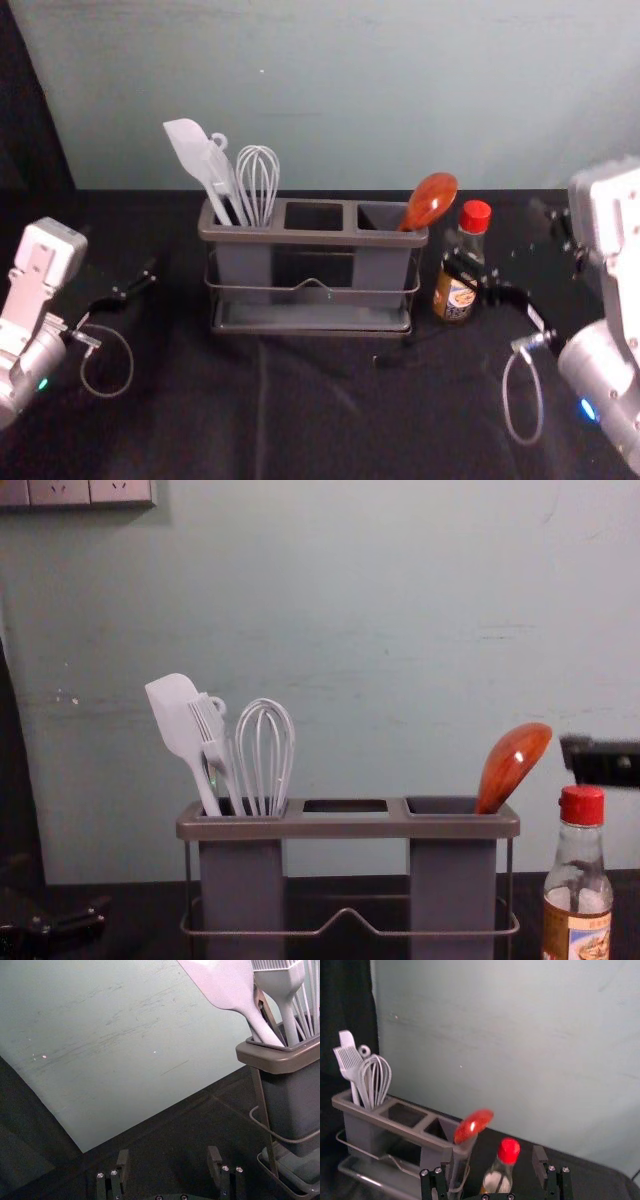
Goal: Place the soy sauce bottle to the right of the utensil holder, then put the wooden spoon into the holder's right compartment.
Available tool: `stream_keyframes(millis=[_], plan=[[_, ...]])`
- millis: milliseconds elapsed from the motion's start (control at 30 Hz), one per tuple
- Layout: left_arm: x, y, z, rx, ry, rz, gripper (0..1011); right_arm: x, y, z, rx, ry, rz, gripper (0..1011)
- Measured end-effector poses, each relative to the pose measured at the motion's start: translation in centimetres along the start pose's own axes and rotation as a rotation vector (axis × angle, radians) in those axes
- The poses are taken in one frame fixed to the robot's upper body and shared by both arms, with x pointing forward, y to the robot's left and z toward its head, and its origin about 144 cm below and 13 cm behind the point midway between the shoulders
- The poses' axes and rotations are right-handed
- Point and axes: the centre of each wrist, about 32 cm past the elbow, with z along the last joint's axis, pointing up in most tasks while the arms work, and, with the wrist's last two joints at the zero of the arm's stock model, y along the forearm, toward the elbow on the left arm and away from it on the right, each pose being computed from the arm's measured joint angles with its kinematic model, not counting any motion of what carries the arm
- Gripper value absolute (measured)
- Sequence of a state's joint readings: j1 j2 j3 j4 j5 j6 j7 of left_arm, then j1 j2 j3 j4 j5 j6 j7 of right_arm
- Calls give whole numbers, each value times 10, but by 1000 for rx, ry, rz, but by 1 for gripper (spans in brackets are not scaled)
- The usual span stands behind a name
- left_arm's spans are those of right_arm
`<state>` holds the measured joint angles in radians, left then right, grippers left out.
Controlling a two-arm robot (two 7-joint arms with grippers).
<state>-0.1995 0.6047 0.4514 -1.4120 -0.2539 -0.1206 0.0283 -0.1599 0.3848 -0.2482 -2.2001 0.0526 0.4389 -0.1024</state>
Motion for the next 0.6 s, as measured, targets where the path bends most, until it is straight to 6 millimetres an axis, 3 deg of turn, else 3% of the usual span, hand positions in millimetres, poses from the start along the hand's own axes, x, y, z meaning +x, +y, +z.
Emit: stream_keyframes(millis=[233, 600], plan=[[0, 0, 0, 0, 0, 0, 1012, -9, -13, -33, -46, 41, -38, 1003], [0, 0, 0, 0, 0, 0, 1012, -15, -12, -68, -134, 116, -40, 1003]])
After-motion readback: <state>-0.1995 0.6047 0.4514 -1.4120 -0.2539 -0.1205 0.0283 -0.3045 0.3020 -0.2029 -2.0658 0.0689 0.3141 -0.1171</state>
